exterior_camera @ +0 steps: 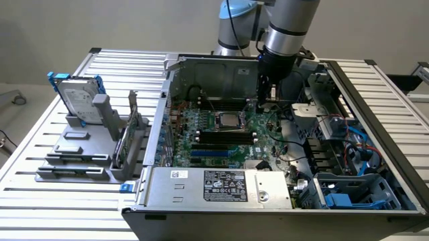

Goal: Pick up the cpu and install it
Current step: 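Close the cpu cover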

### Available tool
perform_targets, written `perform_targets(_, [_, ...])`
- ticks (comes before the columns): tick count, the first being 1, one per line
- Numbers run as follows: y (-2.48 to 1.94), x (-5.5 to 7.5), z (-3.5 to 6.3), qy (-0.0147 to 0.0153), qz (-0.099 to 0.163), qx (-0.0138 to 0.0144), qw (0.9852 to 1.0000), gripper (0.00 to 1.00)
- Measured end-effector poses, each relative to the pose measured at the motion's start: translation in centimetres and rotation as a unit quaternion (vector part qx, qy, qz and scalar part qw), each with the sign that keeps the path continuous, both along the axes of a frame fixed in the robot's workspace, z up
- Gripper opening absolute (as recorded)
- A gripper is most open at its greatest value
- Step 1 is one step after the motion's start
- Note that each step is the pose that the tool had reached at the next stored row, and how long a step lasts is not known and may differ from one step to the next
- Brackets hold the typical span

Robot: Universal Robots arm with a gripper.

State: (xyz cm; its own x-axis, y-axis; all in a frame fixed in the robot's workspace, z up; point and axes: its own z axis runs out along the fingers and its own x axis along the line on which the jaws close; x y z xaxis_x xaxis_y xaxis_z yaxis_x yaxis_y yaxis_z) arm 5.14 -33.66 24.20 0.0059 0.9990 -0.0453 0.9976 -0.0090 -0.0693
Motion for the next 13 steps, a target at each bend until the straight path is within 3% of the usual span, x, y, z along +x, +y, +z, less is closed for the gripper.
perform_targets(8, [-0.18,-2.0,0.01,0.0047,0.000,-0.0001,1.0000,0.11])
perform_targets(13, [-0.22,-2.6,0.01,0.0120,0.000,0.0000,0.9999,0.11])
